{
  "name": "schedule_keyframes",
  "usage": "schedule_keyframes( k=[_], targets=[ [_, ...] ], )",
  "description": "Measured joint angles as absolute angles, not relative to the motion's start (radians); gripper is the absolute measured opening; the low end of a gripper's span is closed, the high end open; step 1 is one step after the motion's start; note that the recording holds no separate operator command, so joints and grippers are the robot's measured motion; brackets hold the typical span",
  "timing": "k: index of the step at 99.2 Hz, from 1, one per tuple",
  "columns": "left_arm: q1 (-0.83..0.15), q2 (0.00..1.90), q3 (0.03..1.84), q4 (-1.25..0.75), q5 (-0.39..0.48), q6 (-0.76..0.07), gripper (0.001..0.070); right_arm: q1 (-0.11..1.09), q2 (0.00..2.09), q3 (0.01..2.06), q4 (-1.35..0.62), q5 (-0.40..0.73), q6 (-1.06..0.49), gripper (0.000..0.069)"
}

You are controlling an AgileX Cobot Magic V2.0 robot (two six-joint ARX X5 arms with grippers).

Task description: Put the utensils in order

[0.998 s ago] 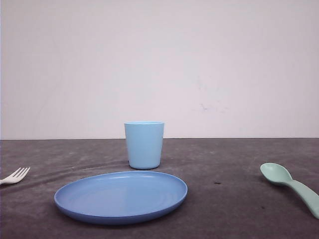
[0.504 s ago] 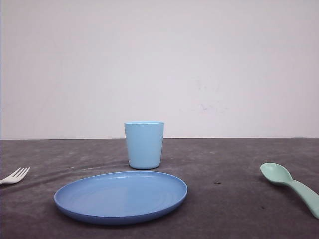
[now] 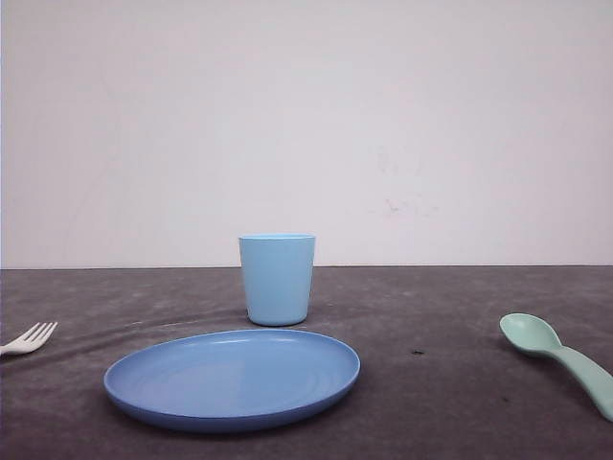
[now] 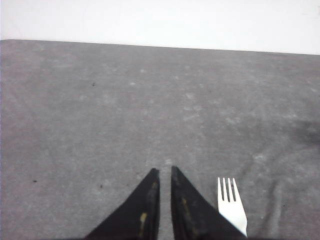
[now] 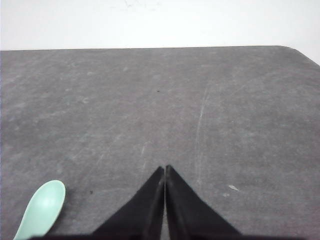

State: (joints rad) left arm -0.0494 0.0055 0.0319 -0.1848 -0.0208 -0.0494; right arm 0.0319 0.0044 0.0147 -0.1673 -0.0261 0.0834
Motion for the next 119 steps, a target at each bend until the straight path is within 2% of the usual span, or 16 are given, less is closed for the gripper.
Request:
schedule_keyframes(
  k=[66,86,94,107,119],
  targets=[
    [-0.049,0.006,0.032,-0.184,-0.021,-0.055,0.0014,0.032,0.004,0.015,-0.168,-0.027,0.087,0.0004],
    [-0.049,0.006,0.032,-0.165,-0.017,-0.133,0.0014,0.031,0.004,0.016,-0.122,-0.068,0.165,0.0004],
    [-0.049,0.006,0.033,-0.092,0.015,-0.174,0.0014,0.032,0.005,0.040,-0.123,-0.104,0.226,0.0004],
    [-0.049,0.006,0.059,0.014,0.089,-0.255,0.0014,0.032,0.007,0.145,-0.125,-0.148,0.318,0.0004],
    [-0.049,0.010,0.163,0.034,0.120,-0.307,0.0014,0.032,0.022,0.283,-0.152,-0.169,0.362,0.0004]
  ],
)
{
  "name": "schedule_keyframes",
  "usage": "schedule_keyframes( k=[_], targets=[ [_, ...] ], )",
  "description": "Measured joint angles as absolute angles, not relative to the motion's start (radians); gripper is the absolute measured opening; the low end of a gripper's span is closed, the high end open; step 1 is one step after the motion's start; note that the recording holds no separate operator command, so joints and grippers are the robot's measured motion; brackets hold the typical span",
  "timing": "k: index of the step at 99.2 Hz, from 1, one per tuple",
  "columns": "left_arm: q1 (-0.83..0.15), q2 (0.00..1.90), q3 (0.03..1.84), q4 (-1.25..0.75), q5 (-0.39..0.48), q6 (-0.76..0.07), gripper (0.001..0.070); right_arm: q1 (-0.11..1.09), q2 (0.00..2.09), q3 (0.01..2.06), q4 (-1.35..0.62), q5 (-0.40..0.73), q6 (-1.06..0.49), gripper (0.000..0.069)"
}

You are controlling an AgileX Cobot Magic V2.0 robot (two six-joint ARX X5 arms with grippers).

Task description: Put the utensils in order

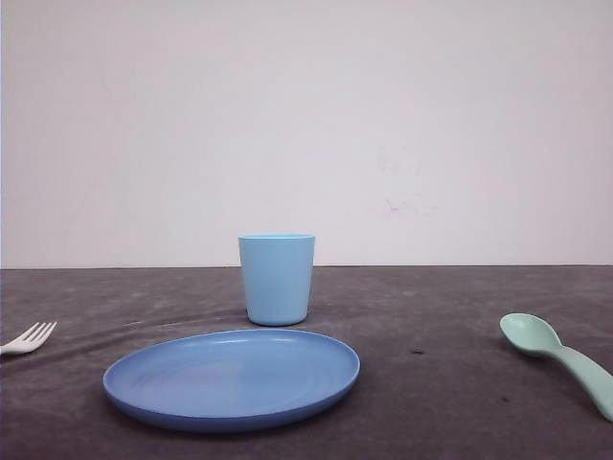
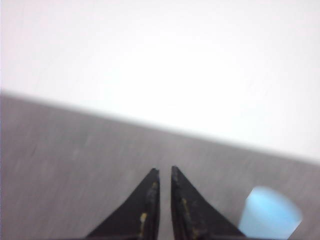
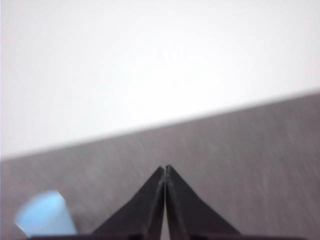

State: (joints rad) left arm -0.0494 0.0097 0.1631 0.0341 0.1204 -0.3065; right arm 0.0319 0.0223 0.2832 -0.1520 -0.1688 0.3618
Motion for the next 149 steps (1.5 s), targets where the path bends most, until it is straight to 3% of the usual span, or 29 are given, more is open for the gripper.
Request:
schedule_keyframes(
  k=[27,53,80,98,138,144,149],
  targets=[
    [-0.050,0.143,0.512,-0.207,0.136,-0.312,0.0014,0.032,0.211,0.664,-0.413,-0.201,0.345,0.0004],
    [-0.050,0.383,0.790,-0.480,0.138,-0.200,0.0014,0.032,0.474,0.889,-0.633,-0.261,0.237,0.0004],
    [-0.062,0.615,0.802,-0.584,0.156,-0.134,0.0014,0.043,0.739,0.889,-0.694,-0.257,0.168,0.0004],
    [-0.071,0.739,0.802,-0.628,0.154,-0.106,0.0014,0.080,0.876,0.889,-0.722,-0.160,0.124,0.0004],
    [-0.071,0.796,0.802,-0.643,0.152,-0.084,0.0014,0.126,0.972,0.889,-0.752,-0.120,0.099,0.0005],
    [-0.071,0.796,0.802,-0.644,0.152,-0.084,0.0023,0.130,0.972,0.889,-0.753,-0.120,0.097,0.0042],
    [-0.071,0.796,0.802,-0.644,0.152,-0.084,0.0078,0.131,0.972,0.889,-0.753,-0.120,0.094,0.0136]
  ],
)
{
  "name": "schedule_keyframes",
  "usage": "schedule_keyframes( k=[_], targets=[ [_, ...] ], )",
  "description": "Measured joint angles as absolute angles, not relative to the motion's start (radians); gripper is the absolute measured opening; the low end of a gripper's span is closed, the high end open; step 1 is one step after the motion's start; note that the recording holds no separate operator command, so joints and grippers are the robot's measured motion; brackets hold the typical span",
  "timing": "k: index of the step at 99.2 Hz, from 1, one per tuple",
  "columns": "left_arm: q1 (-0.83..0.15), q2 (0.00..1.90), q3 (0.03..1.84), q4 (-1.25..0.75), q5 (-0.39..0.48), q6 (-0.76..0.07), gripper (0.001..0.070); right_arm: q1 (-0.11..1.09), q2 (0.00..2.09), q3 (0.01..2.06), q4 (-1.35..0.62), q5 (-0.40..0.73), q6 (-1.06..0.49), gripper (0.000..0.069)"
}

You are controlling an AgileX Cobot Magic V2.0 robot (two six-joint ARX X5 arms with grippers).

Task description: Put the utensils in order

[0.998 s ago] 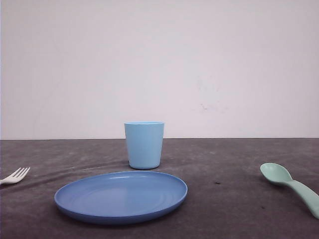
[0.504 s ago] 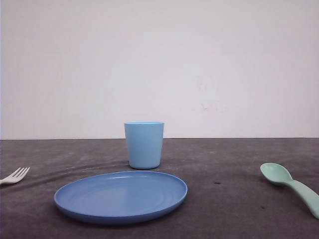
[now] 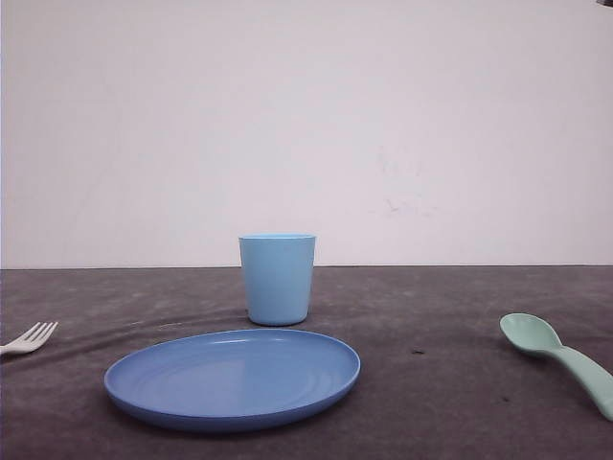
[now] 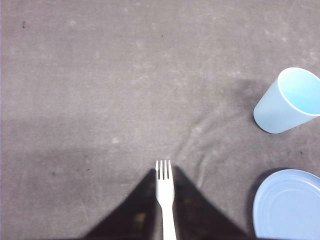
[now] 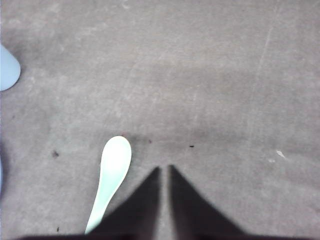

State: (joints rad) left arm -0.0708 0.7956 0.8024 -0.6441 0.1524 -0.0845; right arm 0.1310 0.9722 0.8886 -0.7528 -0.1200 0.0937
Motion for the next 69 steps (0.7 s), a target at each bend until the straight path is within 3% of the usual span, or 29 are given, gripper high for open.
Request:
schedule_keyframes(
  k=[15,28,69],
  targets=[
    [-0.071,0.796,0.802,-0.644,0.152,-0.080,0.0364,0.131,0.972,0.889,-0.753,-0.120,0.093,0.0486],
    [-0.071,0.797,0.802,-0.648,0.153,-0.079,0.0431,0.131,0.972,0.889,-0.753,-0.120,0.093,0.0676],
    [-0.121,0.982,0.802,-0.752,0.153,-0.094,0.0440,0.131,0.972,0.889,-0.753,-0.108,0.093,0.0681]
  ],
)
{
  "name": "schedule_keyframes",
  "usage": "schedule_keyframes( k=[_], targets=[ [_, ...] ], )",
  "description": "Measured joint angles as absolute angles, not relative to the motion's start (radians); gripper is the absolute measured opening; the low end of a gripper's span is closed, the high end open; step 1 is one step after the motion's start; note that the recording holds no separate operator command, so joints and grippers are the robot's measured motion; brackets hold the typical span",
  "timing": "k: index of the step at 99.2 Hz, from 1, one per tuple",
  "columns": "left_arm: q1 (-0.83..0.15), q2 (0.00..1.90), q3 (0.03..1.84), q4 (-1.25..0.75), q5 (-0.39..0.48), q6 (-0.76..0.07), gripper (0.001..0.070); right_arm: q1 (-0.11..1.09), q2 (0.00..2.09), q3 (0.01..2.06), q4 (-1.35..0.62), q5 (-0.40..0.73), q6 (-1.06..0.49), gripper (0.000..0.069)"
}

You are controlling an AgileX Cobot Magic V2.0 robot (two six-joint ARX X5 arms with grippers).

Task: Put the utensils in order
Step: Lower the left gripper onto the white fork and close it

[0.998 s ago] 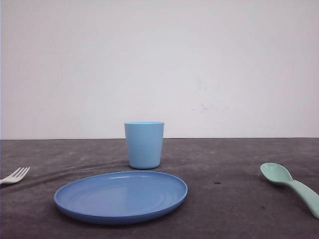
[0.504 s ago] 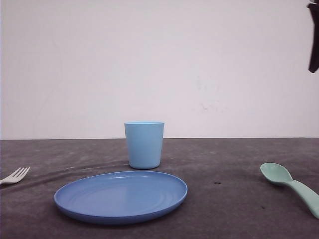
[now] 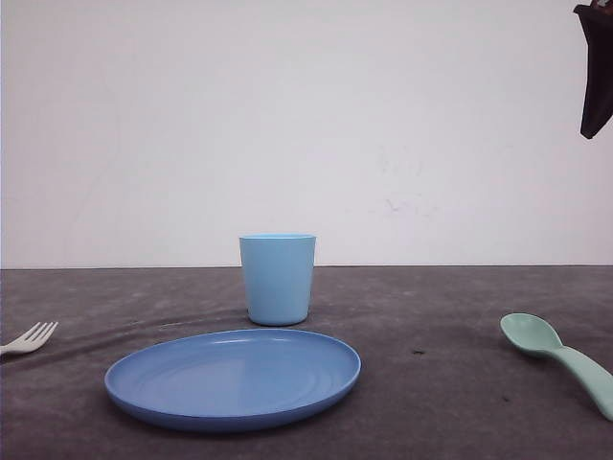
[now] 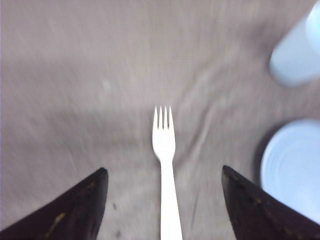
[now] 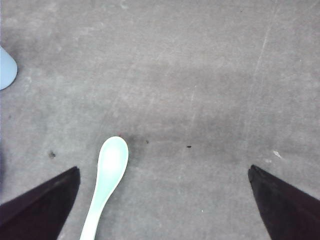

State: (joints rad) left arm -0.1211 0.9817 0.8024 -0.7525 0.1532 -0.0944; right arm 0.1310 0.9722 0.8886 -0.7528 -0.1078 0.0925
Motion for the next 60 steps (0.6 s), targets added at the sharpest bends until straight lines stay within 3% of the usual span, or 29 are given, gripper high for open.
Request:
schedule_keyframes(
  k=[33,60],
  targets=[
    [-0.207,1.244,0.802,-0.710,0.151,-0.099,0.0439,0.131,0.972,0.889,-0.753,-0.108,0.093,0.0681],
    [-0.256,1.375,0.802,-0.640,0.047,-0.135,0.0436,0.131,0.972,0.889,-0.753,-0.108,0.093,0.0681]
  ],
)
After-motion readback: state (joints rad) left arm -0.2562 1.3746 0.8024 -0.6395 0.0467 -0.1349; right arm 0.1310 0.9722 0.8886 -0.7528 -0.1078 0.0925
